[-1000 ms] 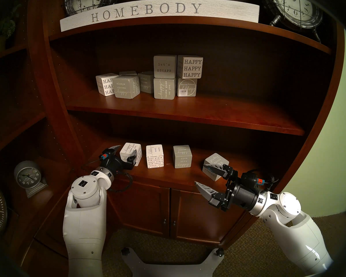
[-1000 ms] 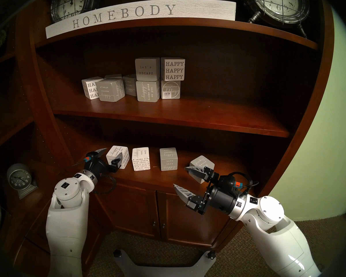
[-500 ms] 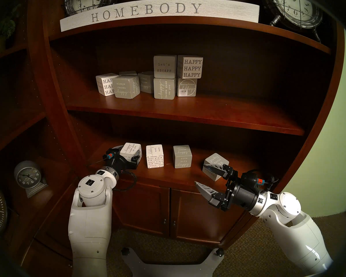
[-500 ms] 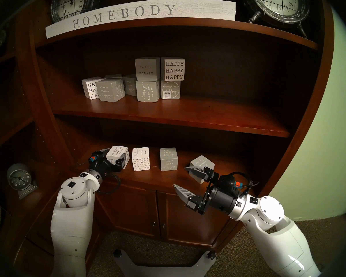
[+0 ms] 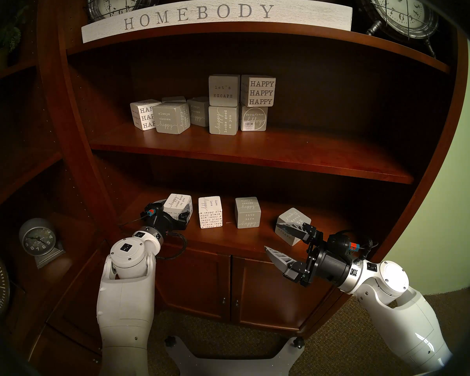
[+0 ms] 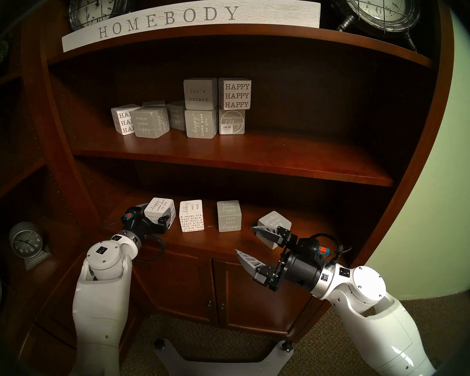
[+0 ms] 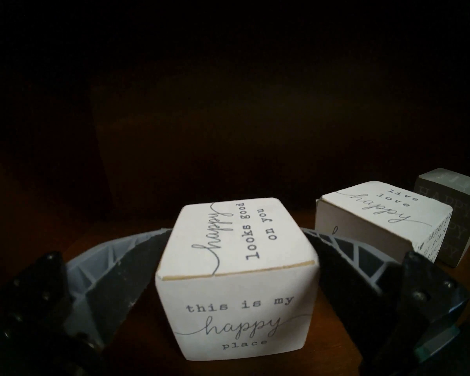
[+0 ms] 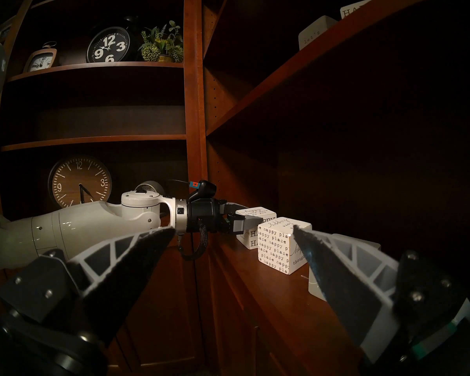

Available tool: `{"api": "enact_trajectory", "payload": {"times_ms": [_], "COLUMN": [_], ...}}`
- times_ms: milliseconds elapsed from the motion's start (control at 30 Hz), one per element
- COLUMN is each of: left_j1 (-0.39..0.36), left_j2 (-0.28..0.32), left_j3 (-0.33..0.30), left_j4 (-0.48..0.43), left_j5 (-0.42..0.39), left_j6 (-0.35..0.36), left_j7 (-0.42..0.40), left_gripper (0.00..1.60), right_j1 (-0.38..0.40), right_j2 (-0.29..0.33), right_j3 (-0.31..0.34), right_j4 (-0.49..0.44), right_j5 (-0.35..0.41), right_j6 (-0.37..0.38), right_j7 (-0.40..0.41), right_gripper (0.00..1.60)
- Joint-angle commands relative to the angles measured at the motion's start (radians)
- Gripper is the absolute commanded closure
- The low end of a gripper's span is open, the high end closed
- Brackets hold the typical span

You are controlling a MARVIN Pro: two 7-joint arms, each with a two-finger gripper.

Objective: Stack four cubes vertically into two groups

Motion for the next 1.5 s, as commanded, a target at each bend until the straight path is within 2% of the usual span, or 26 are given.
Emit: {"api": "enact_trajectory", "payload": {"times_ms": [0,367,400,433,467,500,533,567,633,667,867,1167,1433,1467], "left_j1": [-0.031,-0.042,-0.042,-0.042,-0.042,-0.043,-0.043,-0.045,-0.048,-0.050,-0.061,-0.066,-0.028,-0.015], "left_j2": [0.007,0.014,0.015,0.019,0.020,0.020,0.022,0.022,0.024,0.025,0.030,0.013,0.012,0.013], "left_j3": [-0.001,0.000,0.000,0.001,0.001,0.001,0.002,0.001,0.000,-0.001,-0.006,0.010,0.020,0.020], "left_j4": [0.005,0.038,0.039,0.041,0.042,0.042,0.042,0.043,0.048,0.050,0.042,-0.057,-0.144,-0.170], "left_j5": [-0.006,-0.012,-0.011,-0.014,-0.014,-0.015,-0.017,-0.017,-0.018,-0.019,-0.005,-0.001,-0.031,-0.026], "left_j6": [-0.017,-0.048,-0.051,-0.056,-0.056,-0.054,-0.052,-0.051,-0.052,-0.053,-0.063,-0.042,-0.027,-0.009], "left_j7": [-0.003,0.003,0.003,-0.004,-0.003,-0.003,-0.007,-0.005,-0.007,-0.008,0.009,0.021,-0.022,-0.025], "left_gripper": [0.00,0.00,0.23,0.60,0.82,0.82,0.89,1.04,1.51,1.60,1.60,1.60,1.60,1.60], "right_j1": [0.001,0.001,0.001,0.001,0.001,0.001,0.001,0.001,0.001,0.001,0.002,0.002,0.002,0.002], "right_j2": [0.001,0.000,0.000,0.000,0.000,0.000,0.000,0.000,0.000,0.000,0.000,-0.001,-0.001,-0.001], "right_j3": [0.001,0.002,0.002,0.002,0.002,0.002,0.002,0.002,0.002,0.002,0.002,0.002,0.002,0.002], "right_j4": [-0.013,-0.013,-0.013,-0.013,-0.013,-0.013,-0.013,-0.013,-0.013,-0.013,-0.013,-0.011,-0.012,-0.012], "right_j5": [0.003,0.003,0.003,0.003,0.003,0.003,0.003,0.003,0.003,0.003,0.003,0.002,0.002,0.002], "right_j6": [0.002,0.002,0.002,0.002,0.002,0.002,0.002,0.002,0.002,0.002,0.002,0.001,0.002,0.002], "right_j7": [0.001,0.002,0.002,0.002,0.002,0.002,0.002,0.002,0.002,0.002,0.002,0.003,0.003,0.003], "right_gripper": [0.00,0.00,0.00,0.00,0.00,0.00,0.00,0.00,0.00,0.00,0.00,0.00,0.00,0.00]}}
